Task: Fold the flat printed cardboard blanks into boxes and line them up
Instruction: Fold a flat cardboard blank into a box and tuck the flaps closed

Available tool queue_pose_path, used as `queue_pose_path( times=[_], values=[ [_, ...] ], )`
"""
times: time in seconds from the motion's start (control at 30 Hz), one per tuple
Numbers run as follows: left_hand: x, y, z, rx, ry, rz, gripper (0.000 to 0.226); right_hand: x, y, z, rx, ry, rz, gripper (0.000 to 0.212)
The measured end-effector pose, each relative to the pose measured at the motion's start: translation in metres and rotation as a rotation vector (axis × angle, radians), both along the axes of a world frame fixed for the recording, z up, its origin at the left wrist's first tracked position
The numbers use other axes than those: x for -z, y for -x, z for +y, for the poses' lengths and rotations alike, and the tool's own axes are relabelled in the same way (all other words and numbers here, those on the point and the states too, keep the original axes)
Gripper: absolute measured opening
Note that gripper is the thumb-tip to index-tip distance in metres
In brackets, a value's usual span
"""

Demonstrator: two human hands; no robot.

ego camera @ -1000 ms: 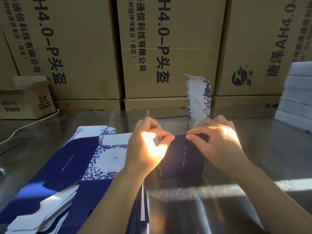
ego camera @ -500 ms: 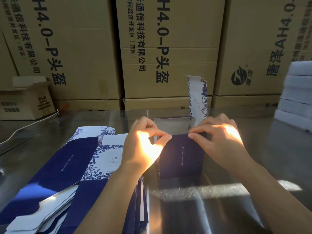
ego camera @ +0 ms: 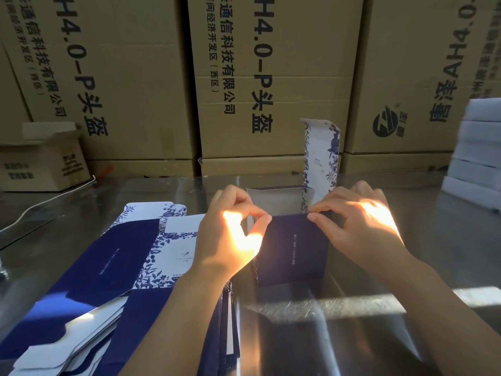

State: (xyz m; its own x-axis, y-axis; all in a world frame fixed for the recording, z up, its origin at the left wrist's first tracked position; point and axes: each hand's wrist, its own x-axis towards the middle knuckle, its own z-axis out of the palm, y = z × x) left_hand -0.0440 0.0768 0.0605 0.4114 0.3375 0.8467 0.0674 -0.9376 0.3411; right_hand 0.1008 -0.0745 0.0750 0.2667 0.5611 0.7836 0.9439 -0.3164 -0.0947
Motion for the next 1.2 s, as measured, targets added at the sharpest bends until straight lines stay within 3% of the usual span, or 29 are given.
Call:
queue_pose_path(
  times=[0.23,0.43,1.2],
  values=[
    [-0.002,0.0,-0.002,-0.022,-0.051,0.006,0.004,0.0,-0.004,-0.001,-0.048,-0.018,-0.011,0.008],
    [0.001,0.001,0.002,-0.033,-0.074,-0.022,0.006,0.001,-0.005,-0.002,-0.013,-0.054,-0.147,0.019],
    [0.002,0.0,0.002,-0.044,-0.14,-0.072,0.009,0.0,-0.011,-0.001,-0.042,-0.015,-0.184,0.015]
  ],
)
